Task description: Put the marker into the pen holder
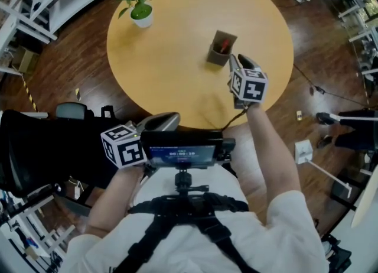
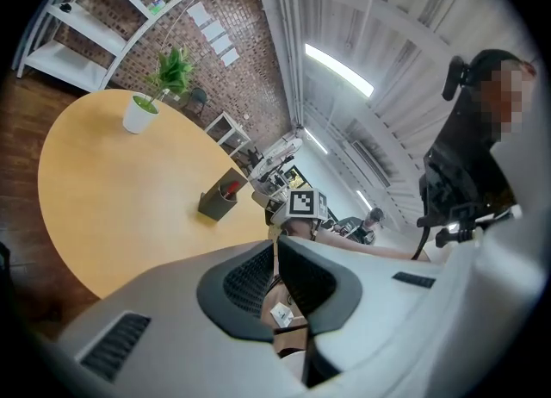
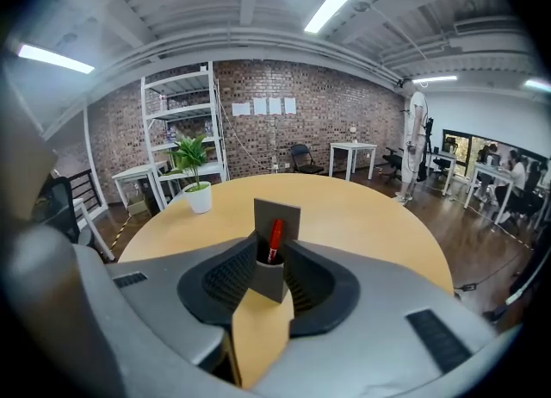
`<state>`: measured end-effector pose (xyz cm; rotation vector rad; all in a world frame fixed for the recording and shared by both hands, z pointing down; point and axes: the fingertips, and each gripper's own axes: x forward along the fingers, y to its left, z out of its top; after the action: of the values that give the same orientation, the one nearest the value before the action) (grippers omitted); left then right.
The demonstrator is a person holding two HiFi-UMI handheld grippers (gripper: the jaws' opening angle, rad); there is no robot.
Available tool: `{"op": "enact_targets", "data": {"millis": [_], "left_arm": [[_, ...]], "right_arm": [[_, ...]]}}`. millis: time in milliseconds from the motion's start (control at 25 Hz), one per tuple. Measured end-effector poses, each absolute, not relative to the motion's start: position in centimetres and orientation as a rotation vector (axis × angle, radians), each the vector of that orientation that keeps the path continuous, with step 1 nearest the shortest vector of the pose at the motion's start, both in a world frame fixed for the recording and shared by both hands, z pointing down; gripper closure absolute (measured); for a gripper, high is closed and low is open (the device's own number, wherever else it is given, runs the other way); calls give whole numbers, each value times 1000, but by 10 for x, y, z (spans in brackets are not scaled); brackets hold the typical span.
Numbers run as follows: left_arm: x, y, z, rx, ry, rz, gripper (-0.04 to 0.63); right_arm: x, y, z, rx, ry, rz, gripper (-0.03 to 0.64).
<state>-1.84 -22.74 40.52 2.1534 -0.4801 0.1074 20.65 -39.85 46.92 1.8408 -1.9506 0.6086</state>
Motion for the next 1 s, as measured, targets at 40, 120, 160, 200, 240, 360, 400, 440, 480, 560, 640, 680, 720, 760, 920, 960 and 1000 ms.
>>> {"op": "enact_targets", "data": {"millis": [40,120,160,200,240,360,400,440,480,560,640,680,720,760,920,960,1000], "left_arm": [[-17,-226,405,2152,-475,107,597],[-14,-222,401,2145,-456,108,597],[-13,-221,399,2143,-446,111,597],[-12,-220,398,2143,-439,115,597],[-11,-221,397,2144,-435,125,597],[-11,-221,398,2148,-421,140,597],[-11,-221,399,2150,-413,140,597],[-10,-221,399,2151,-405,138,597],[-10,-220,400,2152,-396,138,597],[-9,-219,400,2153,-383,148,597],[-7,-218,401,2154,-370,154,597],[-6,-218,402,2155,-363,153,597],[-6,-217,402,2155,-357,155,597],[-6,-217,402,2156,-352,161,597],[-4,-216,403,2154,-338,195,597],[-3,-216,403,2153,-333,196,597],[-2,-215,403,2153,-329,201,597]], "right_arm": [[207,-394,469,1841,-1948,608,509],[210,-384,466,1850,-1932,603,509],[212,-380,465,1857,-1926,604,509],[214,-376,464,1865,-1922,608,509],[216,-373,464,1873,-1919,616,509],[217,-362,464,1894,-1912,644,509],[216,-358,464,1900,-1911,652,509],[216,-354,464,1906,-1909,659,509],[215,-350,463,1912,-1906,664,509],[213,-342,463,1919,-1903,676,509],[213,-334,465,1925,-1899,690,509],[214,-331,464,1932,-1891,692,509],[214,-327,463,1940,-1883,693,509],[215,-323,463,1948,-1877,697,509],[216,-307,458,1978,-1872,728,509],[217,-303,457,1984,-1872,735,509],[217,-299,457,1990,-1871,743,509]]}}
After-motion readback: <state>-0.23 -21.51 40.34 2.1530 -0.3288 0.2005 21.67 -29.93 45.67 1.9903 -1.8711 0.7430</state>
